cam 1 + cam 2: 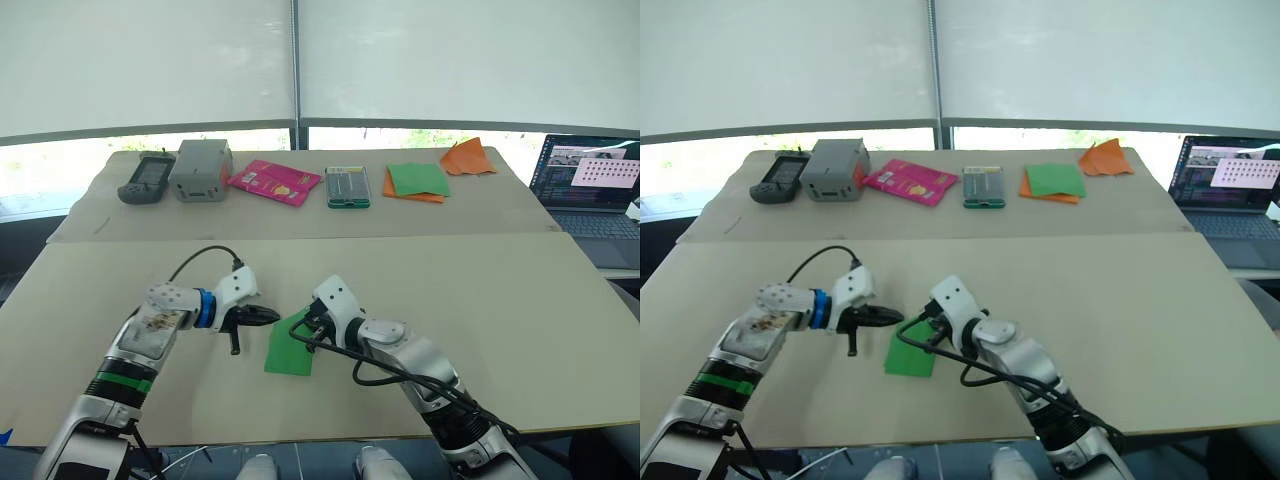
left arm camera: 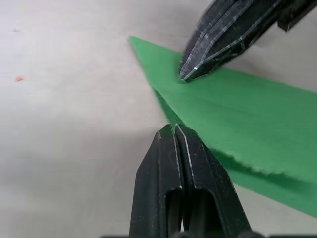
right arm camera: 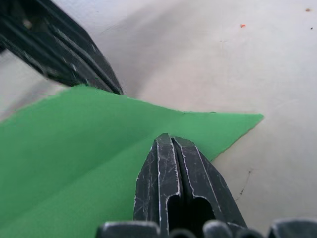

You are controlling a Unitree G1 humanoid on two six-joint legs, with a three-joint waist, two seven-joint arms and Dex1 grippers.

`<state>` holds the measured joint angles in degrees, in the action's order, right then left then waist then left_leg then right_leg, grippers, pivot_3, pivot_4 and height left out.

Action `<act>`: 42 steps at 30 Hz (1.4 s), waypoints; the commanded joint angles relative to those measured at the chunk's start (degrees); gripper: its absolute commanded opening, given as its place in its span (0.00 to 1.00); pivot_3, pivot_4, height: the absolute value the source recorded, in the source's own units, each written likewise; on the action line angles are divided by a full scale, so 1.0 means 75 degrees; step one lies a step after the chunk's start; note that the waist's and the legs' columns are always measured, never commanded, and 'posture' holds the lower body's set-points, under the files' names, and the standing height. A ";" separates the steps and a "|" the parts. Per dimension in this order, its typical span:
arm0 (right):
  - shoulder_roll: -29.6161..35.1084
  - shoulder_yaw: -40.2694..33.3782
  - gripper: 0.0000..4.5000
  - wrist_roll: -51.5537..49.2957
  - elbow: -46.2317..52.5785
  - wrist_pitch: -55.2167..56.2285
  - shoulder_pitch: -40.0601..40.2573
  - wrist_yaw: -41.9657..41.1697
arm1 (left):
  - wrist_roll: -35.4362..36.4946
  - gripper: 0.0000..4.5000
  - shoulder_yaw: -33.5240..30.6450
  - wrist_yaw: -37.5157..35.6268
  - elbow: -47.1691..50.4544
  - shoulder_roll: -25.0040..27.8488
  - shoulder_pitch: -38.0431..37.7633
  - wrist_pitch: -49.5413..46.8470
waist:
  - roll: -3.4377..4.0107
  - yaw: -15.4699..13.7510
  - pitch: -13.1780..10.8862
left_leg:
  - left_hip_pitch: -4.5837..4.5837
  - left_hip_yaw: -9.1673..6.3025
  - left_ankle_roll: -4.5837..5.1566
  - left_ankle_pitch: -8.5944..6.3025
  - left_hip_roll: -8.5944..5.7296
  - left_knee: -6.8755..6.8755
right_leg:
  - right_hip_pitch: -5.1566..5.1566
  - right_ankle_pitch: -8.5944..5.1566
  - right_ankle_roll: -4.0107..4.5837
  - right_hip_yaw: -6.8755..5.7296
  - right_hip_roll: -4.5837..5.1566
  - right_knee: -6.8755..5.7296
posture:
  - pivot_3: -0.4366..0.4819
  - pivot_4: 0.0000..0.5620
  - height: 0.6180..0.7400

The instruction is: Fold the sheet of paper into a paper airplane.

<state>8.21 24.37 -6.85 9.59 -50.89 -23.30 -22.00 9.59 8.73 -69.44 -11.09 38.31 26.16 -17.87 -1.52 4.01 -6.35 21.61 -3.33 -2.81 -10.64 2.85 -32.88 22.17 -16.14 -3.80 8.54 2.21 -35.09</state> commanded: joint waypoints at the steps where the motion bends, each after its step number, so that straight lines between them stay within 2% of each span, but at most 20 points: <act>1: 0.0055 0.0158 0.00 0.0109 -0.0160 -0.0176 0.0028 -0.0031 | 0.0811 0.02 -0.0645 0.0006 0.0291 -0.0016 0.0149 -0.0782 | 0.0001 -0.0003 -0.0001 | 0.0000 0.0000 0.0000 0.0000 0.0000 0.0000 | 0.0000 0.0000 0.0000 0.0000 0.0000 0.0001 | 0.48 0.27 1.00; 6: -0.0002 0.0149 0.00 0.0147 -0.0219 -0.0157 -0.0036 -0.0046 | 0.1107 0.02 -0.0592 -0.0174 0.0241 -0.0106 0.0171 -0.1046 | 0.0001 0.0003 -0.0001 | 0.0000 0.0000 0.0000 0.0000 0.0000 0.0000 | 0.0001 0.0000 -0.0001 -0.0001 0.0000 0.0001 | 0.48 0.27 1.00; 19: 0.0032 0.0114 0.00 0.0222 -0.0090 -0.0198 0.0030 -0.0070 | 0.0388 0.02 0.0272 -0.0093 -0.0530 -0.0634 0.0038 0.0098 | 0.0001 -0.0008 -0.0001 | 0.0006 0.0000 0.0000 0.0000 0.0000 0.0000 | 0.0000 0.0001 -0.0001 0.0000 -0.0001 0.0002 | 0.48 0.27 1.00; 25: 0.0095 0.0065 0.00 0.0216 0.0042 -0.0259 0.0053 -0.0059 | -0.0505 0.02 0.0739 0.0176 -0.1222 -0.0613 -0.0035 0.1186 | 0.0002 -0.0024 0.0001 | 0.0002 0.0000 0.0000 0.0000 0.0000 -0.0001 | -0.0002 0.0001 -0.0001 -0.0001 0.0000 0.0004 | 0.48 0.27 1.00; 33: 0.0030 -0.0199 0.00 -0.0049 0.0662 0.0215 -0.0061 -0.0290 | -0.0627 0.02 0.0860 0.0204 -0.1410 -0.0767 -0.0068 0.1466 | 0.0007 -0.0056 0.0007 | 0.0002 0.0001 0.0000 0.0000 -0.0001 -0.0004 | -0.0005 0.0001 -0.0001 0.0000 0.0000 0.0006 | 0.48 0.27 1.00; 35: 0.0053 -0.0191 0.00 0.0031 0.0609 0.0153 -0.0106 -0.0264 | -0.0638 0.02 0.0855 0.0208 -0.1413 -0.0786 -0.0072 0.1468 | 0.0009 -0.0059 0.0007 | 0.0002 0.0001 0.0000 0.0000 -0.0001 -0.0005 | -0.0004 0.0001 -0.0001 0.0000 0.0000 0.0004 | 0.48 0.27 1.00; 42: 0.0074 -0.0351 0.00 0.0315 -0.0929 0.1112 -0.0172 -0.0206 | -0.0585 0.02 0.0825 0.0195 -0.1257 -0.0797 -0.0152 0.1388 | 0.0012 -0.0055 0.0011 | -0.0005 0.0002 0.0000 0.0000 -0.0001 -0.0005 | -0.0009 0.0002 -0.0003 0.0000 0.0000 0.0004 | 0.48 0.27 1.00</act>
<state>8.14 23.24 -5.21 5.05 -44.76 -24.10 -23.49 6.95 13.33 -68.12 -19.82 32.37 26.34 -6.35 -1.43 3.59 -6.27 21.57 -3.32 -2.81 -10.63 2.84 -32.92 22.10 -16.13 -3.82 8.54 2.20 -35.07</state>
